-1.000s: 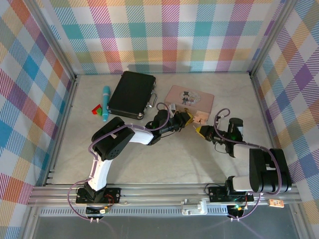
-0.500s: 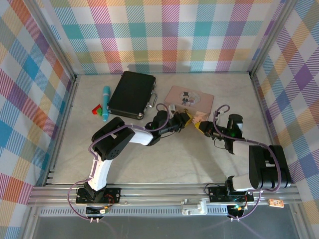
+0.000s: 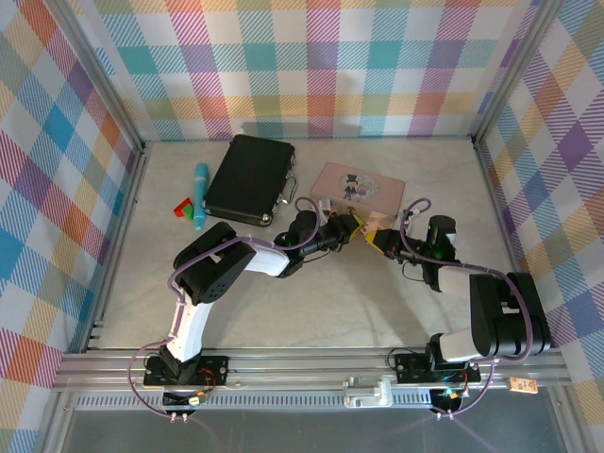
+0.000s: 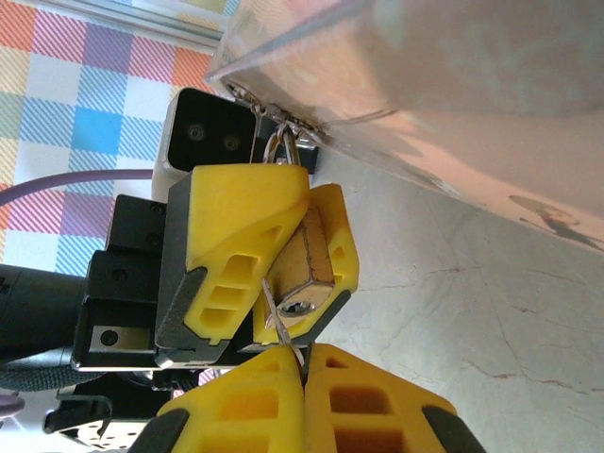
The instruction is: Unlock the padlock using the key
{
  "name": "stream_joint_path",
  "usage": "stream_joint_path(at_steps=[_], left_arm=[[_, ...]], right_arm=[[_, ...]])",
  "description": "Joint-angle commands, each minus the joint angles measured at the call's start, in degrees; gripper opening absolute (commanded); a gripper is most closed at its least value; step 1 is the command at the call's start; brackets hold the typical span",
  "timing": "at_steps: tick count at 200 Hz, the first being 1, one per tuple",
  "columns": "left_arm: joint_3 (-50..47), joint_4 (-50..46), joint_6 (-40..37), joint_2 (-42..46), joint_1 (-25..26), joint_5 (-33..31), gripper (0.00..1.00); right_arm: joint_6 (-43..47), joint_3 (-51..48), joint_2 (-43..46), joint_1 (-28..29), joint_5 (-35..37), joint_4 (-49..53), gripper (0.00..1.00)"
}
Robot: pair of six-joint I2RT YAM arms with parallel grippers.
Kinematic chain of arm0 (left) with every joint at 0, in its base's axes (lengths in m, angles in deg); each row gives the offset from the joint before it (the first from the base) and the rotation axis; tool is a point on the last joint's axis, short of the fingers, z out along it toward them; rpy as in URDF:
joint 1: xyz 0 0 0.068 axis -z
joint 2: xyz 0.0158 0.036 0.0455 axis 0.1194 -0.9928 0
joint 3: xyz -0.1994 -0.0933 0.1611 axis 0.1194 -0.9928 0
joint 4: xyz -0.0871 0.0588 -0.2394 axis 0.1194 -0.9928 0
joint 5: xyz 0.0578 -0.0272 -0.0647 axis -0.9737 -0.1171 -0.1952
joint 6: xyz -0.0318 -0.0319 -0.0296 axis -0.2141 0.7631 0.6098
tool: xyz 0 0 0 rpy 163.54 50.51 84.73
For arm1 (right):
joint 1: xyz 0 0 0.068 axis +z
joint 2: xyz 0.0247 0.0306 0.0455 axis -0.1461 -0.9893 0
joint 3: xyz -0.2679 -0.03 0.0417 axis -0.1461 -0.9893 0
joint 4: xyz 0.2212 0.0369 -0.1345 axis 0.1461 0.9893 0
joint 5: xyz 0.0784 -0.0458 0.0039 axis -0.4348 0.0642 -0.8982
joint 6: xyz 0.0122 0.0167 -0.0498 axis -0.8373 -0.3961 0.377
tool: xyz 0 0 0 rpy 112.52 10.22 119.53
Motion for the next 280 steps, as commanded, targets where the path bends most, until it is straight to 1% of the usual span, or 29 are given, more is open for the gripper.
stream_joint_path(at_steps=[1,13,37,91,159,212,280], left_arm=[[0.1,7.3,0.8,2.6,0.6,-0.4,0.00],[0.2,7.3,0.8,2.6,0.6,-0.4,0.00],[0.4,7.4,0.8,2.6,0.6,-0.4,0.00],[0.4,7.5,0.7,2.7,0.8,-0.7,0.00],[0.6,7.4,0.5,2.8,1.3,-0.5,0.00],[0.9,6.6,0.1,3.1,2.0,-0.2,0.00],[-0.5,5.3,-0.8,3.2,2.6,-0.5,0.00]], right_arm=[[1.1,-1.2,2.7,0.3,2.3,3.9,0.00],[1.7,-1.5,4.0,0.3,2.7,5.8,0.00],[1.7,-2.0,5.2,0.3,2.8,6.2,0.00],[1.2,-2.0,4.3,0.9,2.7,5.7,0.00],[0.0,-1.8,4.1,1.2,3.3,2.6,0.00],[-2.9,-0.7,1.4,1.4,1.7,-4.2,0.00],[-3.5,-0.4,3.0,1.5,-0.8,-4.4,0.00]])
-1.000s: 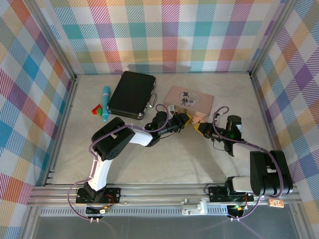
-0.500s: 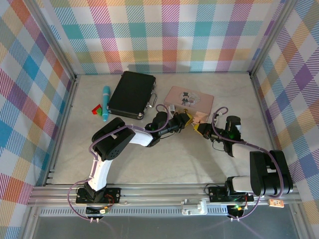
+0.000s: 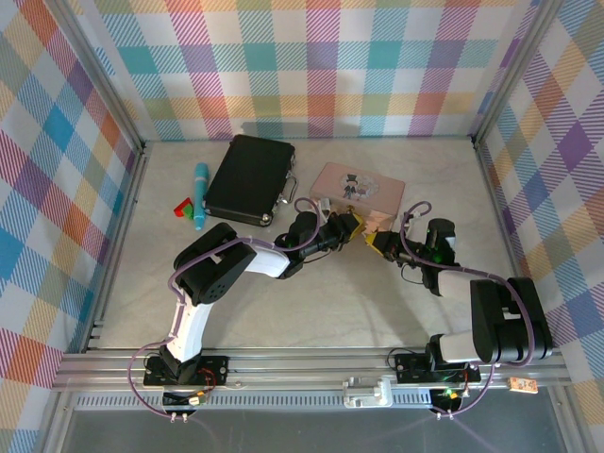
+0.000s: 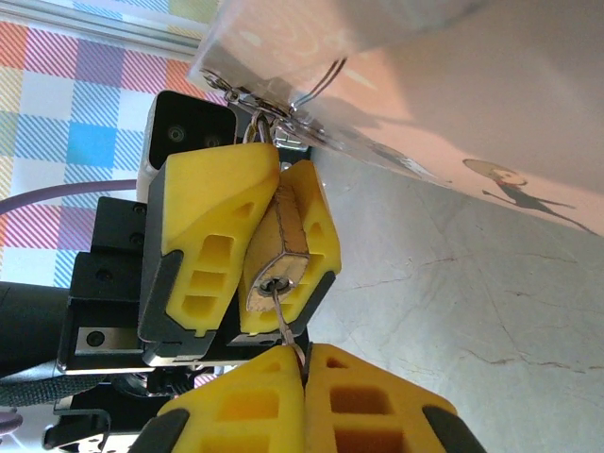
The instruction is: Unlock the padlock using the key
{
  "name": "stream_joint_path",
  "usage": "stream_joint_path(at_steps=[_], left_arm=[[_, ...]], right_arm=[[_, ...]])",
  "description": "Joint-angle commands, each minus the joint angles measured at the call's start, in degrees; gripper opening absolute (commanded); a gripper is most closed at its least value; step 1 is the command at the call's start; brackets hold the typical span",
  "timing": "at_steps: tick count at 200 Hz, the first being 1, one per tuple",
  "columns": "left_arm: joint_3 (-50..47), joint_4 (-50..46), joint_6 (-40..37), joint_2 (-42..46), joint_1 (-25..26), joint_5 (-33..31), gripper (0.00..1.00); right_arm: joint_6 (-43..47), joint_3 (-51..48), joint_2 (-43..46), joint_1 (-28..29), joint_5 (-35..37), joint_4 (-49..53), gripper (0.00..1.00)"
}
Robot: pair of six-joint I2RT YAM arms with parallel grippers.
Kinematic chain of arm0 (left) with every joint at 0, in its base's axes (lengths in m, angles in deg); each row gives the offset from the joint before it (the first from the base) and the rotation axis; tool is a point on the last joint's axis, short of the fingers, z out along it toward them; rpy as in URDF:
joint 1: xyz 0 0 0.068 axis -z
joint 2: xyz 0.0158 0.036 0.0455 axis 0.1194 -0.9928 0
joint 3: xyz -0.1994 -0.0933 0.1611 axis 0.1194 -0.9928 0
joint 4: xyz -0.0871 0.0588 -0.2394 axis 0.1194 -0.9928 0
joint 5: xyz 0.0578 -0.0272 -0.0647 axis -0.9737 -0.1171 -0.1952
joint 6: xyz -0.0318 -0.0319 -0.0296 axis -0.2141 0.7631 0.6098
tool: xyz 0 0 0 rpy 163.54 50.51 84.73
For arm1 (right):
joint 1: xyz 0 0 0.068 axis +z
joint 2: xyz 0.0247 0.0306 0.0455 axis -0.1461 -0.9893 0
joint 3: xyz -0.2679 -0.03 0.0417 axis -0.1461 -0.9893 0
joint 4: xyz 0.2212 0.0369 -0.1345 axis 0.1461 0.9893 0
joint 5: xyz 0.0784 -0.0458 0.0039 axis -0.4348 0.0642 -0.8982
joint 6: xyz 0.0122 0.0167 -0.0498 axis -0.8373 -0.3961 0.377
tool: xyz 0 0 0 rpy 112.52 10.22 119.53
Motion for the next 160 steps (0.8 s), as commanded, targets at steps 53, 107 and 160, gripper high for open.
stream_joint_path(at_steps=[53,107,160], left_arm=[[0.5,5.1,-1.7,3.2,2.3,3.3,0.00],[-0.5,10.3,-1.1,4.8,2.4,7.0,0.00],[-1.0,12.1,1.0,5.1,3.1,8.8,0.00]], right_arm=[[-2.4,2.8,-0.1,0.4,-0.5,0.1,0.00],[-13.8,7.3,-7.5,0.3,-2.0,-5.2,0.00],[-7.5,9.1,-5.8,0.5,4.5,4.5,0.00]])
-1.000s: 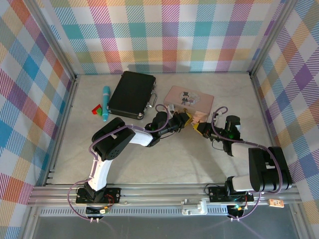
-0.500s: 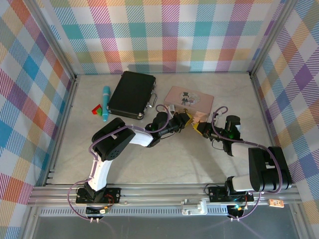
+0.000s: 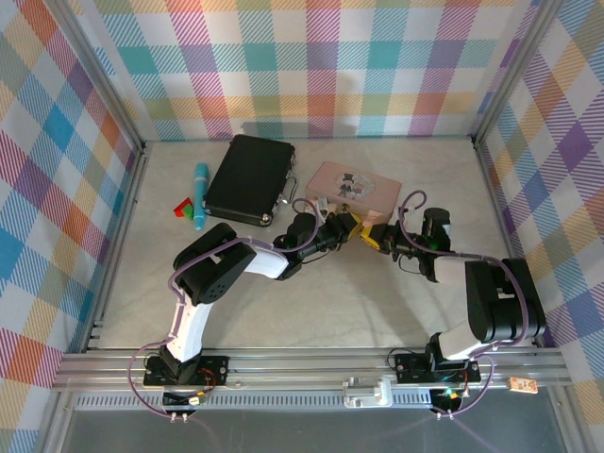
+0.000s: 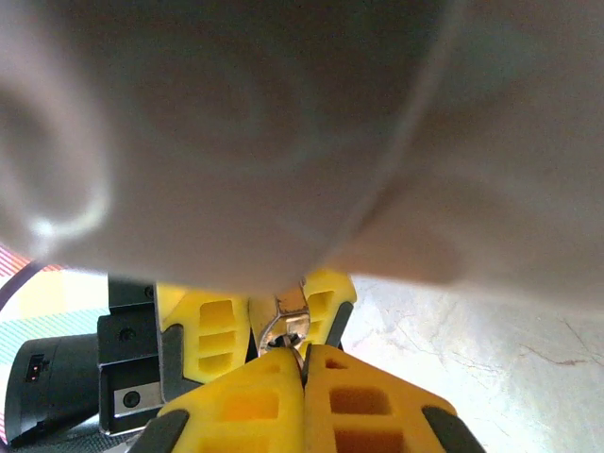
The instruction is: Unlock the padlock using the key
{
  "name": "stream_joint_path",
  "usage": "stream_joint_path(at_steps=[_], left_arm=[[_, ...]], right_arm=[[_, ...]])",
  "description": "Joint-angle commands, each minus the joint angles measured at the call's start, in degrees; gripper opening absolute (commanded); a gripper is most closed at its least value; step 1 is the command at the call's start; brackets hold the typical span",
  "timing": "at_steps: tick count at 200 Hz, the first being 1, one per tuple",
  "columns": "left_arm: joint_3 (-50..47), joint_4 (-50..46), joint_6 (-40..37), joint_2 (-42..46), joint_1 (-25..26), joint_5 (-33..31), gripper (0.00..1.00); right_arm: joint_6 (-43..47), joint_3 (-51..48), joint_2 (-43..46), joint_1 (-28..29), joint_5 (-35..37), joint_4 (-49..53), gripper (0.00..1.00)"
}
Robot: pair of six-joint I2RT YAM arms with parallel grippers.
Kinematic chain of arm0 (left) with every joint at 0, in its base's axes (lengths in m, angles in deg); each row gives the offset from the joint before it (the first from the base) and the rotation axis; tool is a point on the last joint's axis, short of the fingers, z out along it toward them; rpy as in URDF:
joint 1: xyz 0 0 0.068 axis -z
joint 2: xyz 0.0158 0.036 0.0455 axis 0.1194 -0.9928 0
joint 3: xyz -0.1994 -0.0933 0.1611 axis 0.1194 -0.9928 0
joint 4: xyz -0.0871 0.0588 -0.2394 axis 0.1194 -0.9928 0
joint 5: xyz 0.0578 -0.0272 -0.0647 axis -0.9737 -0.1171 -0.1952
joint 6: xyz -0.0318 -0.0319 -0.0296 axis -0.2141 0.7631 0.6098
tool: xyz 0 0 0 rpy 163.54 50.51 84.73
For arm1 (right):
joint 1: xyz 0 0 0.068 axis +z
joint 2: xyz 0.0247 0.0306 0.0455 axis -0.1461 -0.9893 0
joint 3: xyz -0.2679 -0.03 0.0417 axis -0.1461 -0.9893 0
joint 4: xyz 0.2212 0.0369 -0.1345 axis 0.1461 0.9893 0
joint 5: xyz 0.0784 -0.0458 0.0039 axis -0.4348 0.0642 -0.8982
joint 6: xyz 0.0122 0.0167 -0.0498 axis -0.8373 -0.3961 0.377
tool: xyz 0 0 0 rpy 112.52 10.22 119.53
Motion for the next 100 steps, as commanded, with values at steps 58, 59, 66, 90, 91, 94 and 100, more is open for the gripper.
stream_joint_path(at_steps=[58,59,66,90,91,94,100], left_arm=[[0.0,12.1,3.9,4.9,4.3,8.3,0.00],[0.0,12.2,4.0,4.9,4.3,8.2,0.00],[-0.5,12.4,4.2,4.9,4.3,7.6,0.00],[-0.4,13.5,4.6,4.6,4.4,6.8,0.00],[-0.3,13.5,4.6,4.6,4.4,6.9,0.00],[0.0,13.5,4.7,4.5,4.5,7.0,0.00],[0.5,13.6,4.8,4.4,4.6,7.3,0.00]], right_arm=[[1.3,-0.3,8.9,7.7,27.8,6.4,0.00],[1.2,-0.4,9.0,7.8,28.0,6.4,0.00],[0.4,-0.7,9.6,8.6,30.2,6.2,0.00],[-1.6,-0.3,10.2,11.1,35.5,6.0,0.00],[-1.6,-0.2,10.1,11.1,35.6,5.9,0.00],[-1.6,0.1,10.0,11.3,35.8,5.8,0.00],[-1.4,0.9,9.4,11.6,35.5,5.7,0.00]])
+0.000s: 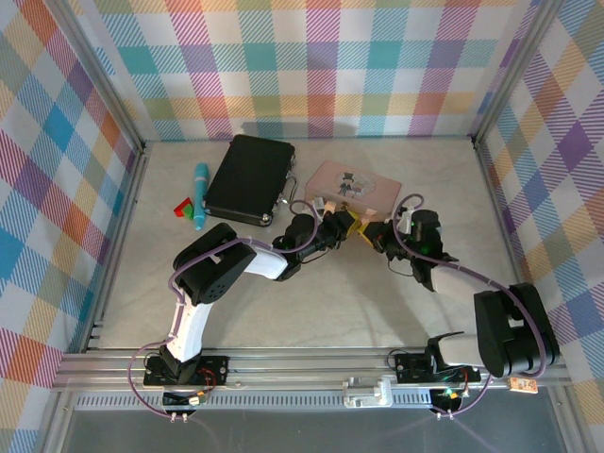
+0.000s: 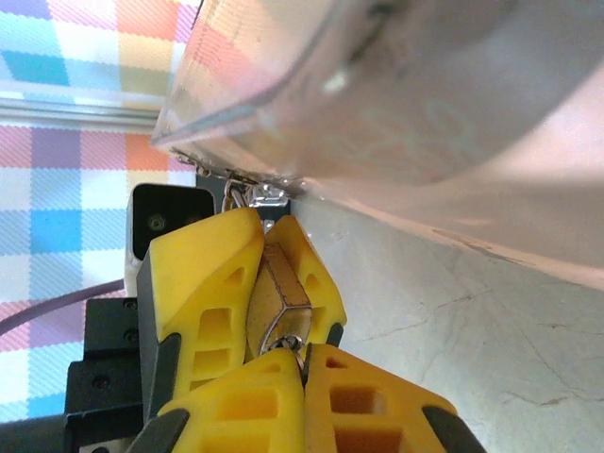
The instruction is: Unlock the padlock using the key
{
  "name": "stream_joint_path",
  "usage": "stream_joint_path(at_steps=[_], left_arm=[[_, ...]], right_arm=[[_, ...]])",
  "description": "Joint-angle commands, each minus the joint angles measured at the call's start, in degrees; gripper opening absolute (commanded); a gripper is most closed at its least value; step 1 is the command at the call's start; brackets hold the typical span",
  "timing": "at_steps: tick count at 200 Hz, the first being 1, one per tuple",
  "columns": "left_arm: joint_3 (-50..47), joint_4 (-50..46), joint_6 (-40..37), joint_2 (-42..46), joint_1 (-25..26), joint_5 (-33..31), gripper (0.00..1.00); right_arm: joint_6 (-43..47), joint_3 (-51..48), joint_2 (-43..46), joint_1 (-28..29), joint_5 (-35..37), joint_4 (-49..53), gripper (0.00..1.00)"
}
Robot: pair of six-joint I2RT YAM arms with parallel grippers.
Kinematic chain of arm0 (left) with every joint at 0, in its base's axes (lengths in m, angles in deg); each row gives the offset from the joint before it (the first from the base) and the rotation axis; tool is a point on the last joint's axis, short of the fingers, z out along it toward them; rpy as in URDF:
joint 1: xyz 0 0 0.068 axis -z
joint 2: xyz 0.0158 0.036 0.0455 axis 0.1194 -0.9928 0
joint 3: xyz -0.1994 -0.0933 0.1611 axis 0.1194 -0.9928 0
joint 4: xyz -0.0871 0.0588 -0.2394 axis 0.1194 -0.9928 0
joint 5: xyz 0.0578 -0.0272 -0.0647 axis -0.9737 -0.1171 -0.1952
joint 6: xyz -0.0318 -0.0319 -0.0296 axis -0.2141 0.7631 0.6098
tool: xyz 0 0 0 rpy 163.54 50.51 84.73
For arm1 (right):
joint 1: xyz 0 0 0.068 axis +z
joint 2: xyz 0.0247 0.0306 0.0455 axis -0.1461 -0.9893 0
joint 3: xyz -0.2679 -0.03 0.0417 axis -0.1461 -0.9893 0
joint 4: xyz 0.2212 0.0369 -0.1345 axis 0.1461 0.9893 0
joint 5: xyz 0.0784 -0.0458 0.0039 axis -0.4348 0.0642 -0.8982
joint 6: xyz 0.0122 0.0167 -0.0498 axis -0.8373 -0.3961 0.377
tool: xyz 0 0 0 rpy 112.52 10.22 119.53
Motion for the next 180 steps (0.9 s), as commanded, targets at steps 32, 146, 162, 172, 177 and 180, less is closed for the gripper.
stream_joint_path(at_steps=[32,146,162,172,177,180], left_arm=[[3.0,11.1,1.9,4.2,5.0,12.1,0.00],[0.7,7.1,-2.3,3.4,0.8,2.6,0.00],[0.9,7.0,-2.2,3.3,0.7,2.6,0.00],[0.9,7.0,-2.2,3.3,0.7,2.6,0.00],[0.8,7.1,-2.1,3.2,0.6,2.6,0.00],[0.8,7.1,-2.1,3.2,0.7,2.5,0.00]], right_arm=[[-0.9,5.9,-5.7,2.0,5.0,-5.0,0.00],[7.0,1.9,4.7,-0.2,3.5,8.7,0.35],[7.5,0.4,7.5,-0.3,4.4,9.4,0.39],[7.8,-0.1,8.9,-0.3,4.7,9.9,0.40],[7.8,-0.4,9.4,-0.3,4.7,9.9,0.41],[7.8,-0.5,9.7,-0.3,4.7,9.9,0.41]])
